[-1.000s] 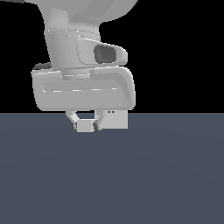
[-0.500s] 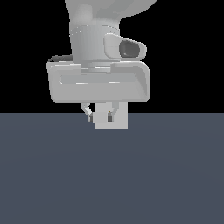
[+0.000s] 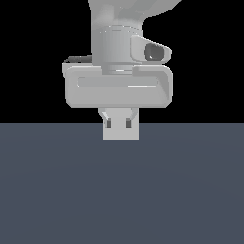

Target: Plug the charger into the wall socket.

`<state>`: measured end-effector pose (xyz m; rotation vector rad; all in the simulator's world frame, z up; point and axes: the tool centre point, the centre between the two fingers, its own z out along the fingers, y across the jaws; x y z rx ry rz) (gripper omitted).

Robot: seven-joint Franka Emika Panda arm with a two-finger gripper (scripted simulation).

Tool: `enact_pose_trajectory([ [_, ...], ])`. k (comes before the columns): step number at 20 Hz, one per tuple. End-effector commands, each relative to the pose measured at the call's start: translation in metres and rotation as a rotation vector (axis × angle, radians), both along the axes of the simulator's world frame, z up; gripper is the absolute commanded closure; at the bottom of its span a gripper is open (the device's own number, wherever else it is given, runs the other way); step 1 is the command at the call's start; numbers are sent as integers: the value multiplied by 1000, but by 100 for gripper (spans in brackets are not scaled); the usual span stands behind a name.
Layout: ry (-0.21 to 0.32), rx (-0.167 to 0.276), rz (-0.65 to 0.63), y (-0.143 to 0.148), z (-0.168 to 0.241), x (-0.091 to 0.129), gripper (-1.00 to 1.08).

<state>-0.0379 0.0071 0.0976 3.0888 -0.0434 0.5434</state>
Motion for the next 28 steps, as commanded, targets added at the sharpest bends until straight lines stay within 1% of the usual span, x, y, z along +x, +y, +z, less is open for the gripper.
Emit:
enact_pose_trajectory([
  [1, 1, 0, 13, -2, 2, 2, 108],
  [16, 2, 1, 23, -4, 2, 6, 108],
  [20, 2, 1, 23, -4, 2, 15, 108],
  [28, 2, 2, 23, -5, 3, 44, 108],
])
